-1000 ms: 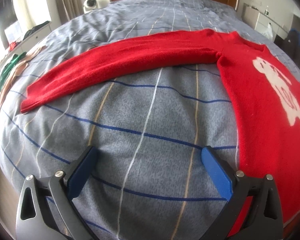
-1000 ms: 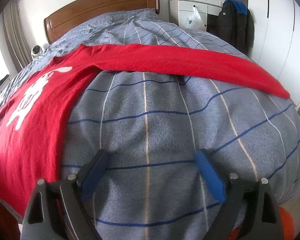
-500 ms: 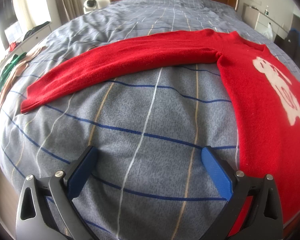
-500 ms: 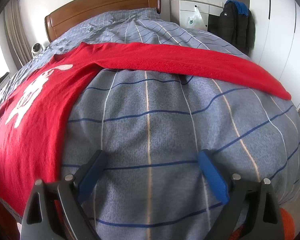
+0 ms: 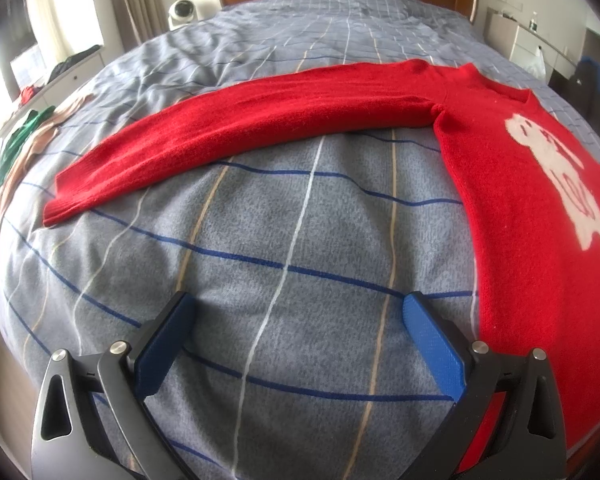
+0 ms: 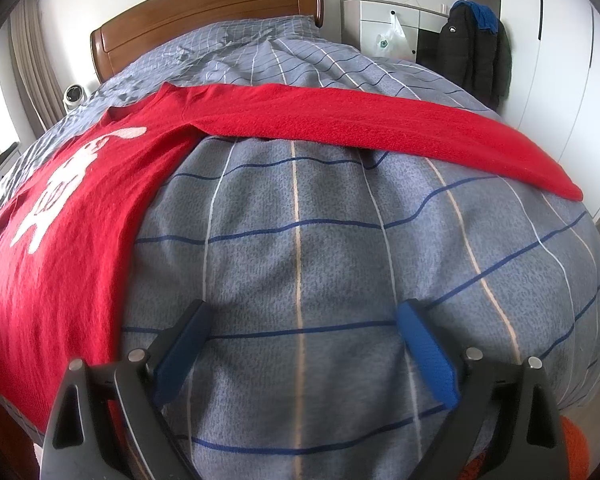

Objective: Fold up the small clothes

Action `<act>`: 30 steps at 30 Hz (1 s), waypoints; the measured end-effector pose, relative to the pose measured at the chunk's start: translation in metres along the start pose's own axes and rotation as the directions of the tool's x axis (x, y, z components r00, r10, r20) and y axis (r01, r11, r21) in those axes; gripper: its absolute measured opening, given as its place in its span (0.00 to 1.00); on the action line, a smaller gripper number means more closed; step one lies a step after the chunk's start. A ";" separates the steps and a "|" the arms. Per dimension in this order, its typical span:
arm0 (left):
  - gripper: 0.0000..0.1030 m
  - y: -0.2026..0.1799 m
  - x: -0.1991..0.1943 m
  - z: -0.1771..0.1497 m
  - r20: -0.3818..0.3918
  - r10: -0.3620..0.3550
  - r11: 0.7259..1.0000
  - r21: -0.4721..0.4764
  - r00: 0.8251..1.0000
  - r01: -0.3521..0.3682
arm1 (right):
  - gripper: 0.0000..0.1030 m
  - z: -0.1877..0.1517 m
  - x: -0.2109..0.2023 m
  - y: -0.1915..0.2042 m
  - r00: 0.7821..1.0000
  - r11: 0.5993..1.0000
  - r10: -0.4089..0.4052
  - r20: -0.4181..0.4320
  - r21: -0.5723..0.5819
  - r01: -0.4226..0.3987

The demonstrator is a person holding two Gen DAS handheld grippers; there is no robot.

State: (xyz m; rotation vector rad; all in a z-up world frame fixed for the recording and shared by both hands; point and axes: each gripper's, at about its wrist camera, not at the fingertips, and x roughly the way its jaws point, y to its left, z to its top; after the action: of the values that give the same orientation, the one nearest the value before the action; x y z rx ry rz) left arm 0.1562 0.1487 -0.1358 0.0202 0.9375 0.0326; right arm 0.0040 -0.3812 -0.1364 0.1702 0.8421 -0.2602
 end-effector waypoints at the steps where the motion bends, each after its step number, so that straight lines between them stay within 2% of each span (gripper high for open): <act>1: 0.99 0.000 0.000 0.000 0.000 0.000 1.000 0.000 1.000 0.000 | 0.91 0.000 0.000 0.000 1.000 1.000 0.000 0.000 -0.001 0.000; 22: 1.00 0.001 0.000 -0.001 0.008 -0.001 1.000 0.004 1.000 0.001 | 0.93 0.001 0.002 0.002 1.000 1.000 -0.003 0.003 -0.009 0.003; 25: 1.00 0.002 0.000 -0.001 0.011 -0.001 1.000 0.005 1.000 0.000 | 0.98 0.002 -0.012 -0.002 0.997 1.000 0.005 0.074 0.014 -0.006; 28: 1.00 0.002 0.000 -0.001 0.011 0.001 1.000 0.006 1.000 -0.001 | 0.99 0.004 -0.034 -0.008 0.980 0.998 -0.055 0.193 0.037 0.049; 30: 1.00 0.003 0.000 -0.001 0.013 0.005 1.000 0.007 1.000 -0.005 | 0.99 0.004 -0.039 -0.012 0.971 0.995 -0.098 0.216 0.053 0.088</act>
State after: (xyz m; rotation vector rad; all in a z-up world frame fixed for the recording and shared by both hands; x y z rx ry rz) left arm 0.1553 0.1515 -0.1363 0.0288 0.9242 0.0337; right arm -0.0215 -0.3879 -0.1051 0.1398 0.6265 -0.3783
